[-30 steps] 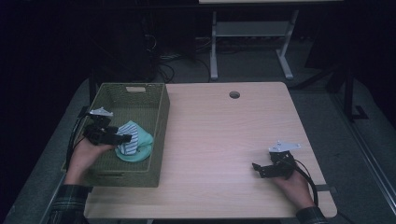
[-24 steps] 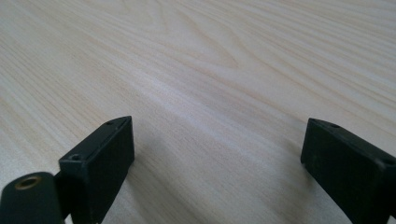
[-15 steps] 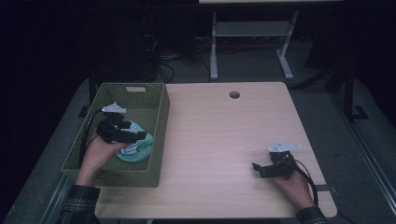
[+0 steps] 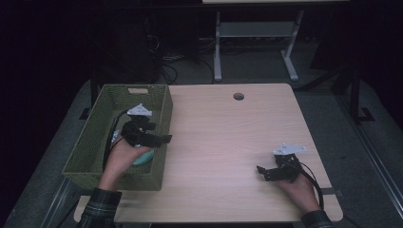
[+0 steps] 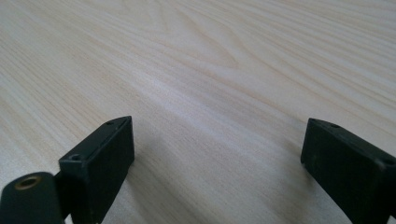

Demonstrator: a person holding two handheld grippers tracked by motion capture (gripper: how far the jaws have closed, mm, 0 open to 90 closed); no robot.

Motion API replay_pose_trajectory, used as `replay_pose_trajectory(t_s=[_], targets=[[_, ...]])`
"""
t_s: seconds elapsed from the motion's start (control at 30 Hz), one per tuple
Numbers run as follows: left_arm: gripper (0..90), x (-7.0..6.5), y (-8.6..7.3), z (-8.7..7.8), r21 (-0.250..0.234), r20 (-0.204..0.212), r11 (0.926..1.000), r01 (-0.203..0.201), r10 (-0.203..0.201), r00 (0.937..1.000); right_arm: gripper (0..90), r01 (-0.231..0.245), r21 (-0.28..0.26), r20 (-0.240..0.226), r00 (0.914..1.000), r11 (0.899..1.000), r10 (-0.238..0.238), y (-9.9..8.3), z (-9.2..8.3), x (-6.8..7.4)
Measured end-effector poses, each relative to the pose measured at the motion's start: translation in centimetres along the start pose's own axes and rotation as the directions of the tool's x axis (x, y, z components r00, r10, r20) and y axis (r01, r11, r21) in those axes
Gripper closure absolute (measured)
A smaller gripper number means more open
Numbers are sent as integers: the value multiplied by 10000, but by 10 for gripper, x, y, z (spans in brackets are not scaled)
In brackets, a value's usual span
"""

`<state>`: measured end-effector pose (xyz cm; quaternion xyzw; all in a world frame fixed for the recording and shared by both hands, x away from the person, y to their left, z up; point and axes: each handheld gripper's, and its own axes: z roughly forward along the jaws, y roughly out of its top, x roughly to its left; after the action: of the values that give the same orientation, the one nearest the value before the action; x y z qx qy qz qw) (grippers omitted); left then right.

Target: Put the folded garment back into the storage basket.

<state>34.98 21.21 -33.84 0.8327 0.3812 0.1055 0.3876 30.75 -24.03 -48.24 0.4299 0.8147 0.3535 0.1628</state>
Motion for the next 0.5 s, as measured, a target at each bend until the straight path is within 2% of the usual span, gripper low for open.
replay_pose_trajectory(t_s=[0.27, 0.5], targets=[[162, -27, 9, 27, -109, 628, 9997, -212, 218, 9978, 92, 6, -1, -1, 10000, 10000, -6, 0, 0, 0], [162, -50, 11, 50, 80, 955, 9982, -596, 586, 9937, 91, -18, 16, -9, 10000, 10000, 18, 0, 0, 0]])
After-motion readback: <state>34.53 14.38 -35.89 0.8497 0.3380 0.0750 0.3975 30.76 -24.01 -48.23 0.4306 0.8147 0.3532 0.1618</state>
